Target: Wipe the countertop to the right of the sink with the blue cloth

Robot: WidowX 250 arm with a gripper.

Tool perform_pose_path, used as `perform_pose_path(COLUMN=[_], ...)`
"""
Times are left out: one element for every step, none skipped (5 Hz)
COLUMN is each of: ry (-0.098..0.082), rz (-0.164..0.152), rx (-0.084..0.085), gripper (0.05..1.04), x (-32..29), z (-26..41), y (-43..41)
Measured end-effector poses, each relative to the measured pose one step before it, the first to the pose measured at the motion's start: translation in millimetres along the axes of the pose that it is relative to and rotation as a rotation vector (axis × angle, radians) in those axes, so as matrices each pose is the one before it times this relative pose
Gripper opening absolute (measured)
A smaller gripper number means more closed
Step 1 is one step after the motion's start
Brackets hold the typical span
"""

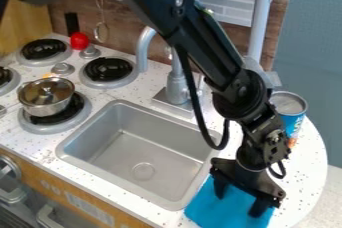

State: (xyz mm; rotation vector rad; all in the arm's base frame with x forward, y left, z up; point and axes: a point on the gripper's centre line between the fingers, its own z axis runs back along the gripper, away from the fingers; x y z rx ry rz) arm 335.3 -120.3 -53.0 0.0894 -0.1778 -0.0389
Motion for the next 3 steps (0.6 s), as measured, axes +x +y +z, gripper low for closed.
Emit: perform_pose_path(ry=[0.0195,0.0158,0.0043], rz=[0.0286,0.0101,0.0228], rx=[0.0025,0.0089,-0.0043], gripper=[1.001,1.001,1.000], x=[5.76,6.34,14.26], z=[-2.83,3.67,5.31], y=[21.62,10.66,12.47])
